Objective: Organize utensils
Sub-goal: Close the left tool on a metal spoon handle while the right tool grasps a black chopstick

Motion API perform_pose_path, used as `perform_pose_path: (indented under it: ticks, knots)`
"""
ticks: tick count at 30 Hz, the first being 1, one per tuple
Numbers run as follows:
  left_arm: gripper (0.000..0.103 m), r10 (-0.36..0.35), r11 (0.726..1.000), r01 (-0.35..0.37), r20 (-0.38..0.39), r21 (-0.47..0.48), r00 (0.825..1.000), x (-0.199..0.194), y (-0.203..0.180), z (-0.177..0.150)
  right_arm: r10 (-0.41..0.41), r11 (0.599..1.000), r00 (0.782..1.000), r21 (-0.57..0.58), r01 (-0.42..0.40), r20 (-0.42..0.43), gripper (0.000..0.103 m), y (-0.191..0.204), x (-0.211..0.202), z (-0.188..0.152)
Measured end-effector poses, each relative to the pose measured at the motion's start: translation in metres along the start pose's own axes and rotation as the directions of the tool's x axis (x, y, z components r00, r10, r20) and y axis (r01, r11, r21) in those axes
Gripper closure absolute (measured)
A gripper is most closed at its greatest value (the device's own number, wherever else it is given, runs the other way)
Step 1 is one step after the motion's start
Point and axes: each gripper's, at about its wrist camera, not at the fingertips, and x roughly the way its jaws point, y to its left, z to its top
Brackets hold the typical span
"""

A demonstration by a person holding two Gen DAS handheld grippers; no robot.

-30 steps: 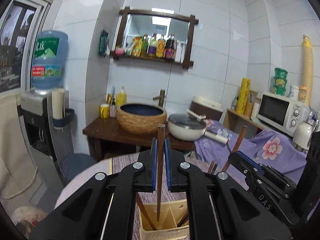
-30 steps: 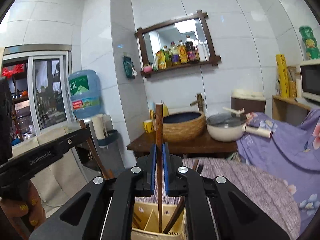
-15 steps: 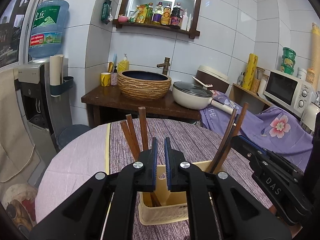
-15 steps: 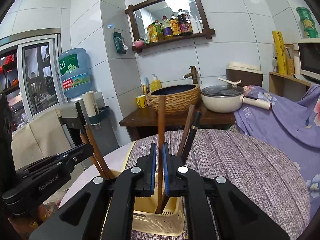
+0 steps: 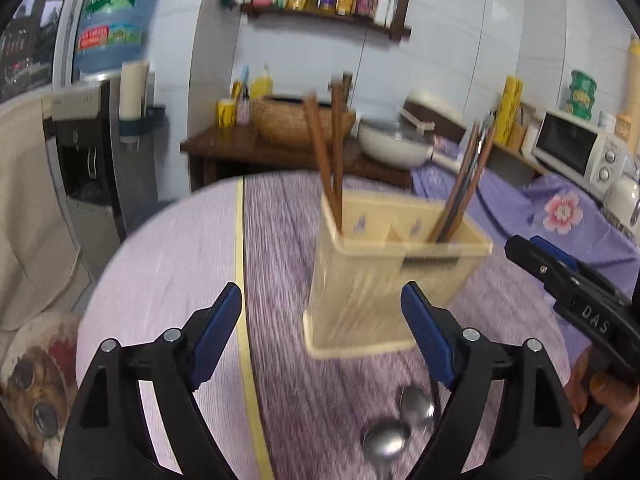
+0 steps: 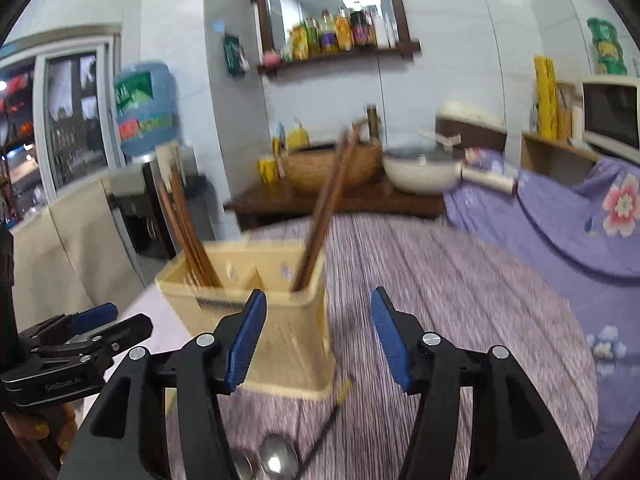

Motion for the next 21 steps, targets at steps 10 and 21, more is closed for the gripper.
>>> perform_pose_path:
  ticks: [10,21]
  knots:
    - [0.022,-0.017,0.997,0.032,-0.201,0.072,0.979,0.010,-0.016,-0.084,0.025,0.993,0.948,0.118,0.014,-0.318,0.058,-0.018,0.047,-0.070]
    - [0.022,-0.011,0.987,0.053,-0.258,0.155,0.966,0.014,-0.041,-0.113,-0.067,0.993,0.901,0.061,0.104,-0.428,0.069,-0.001,0.085,-0.083]
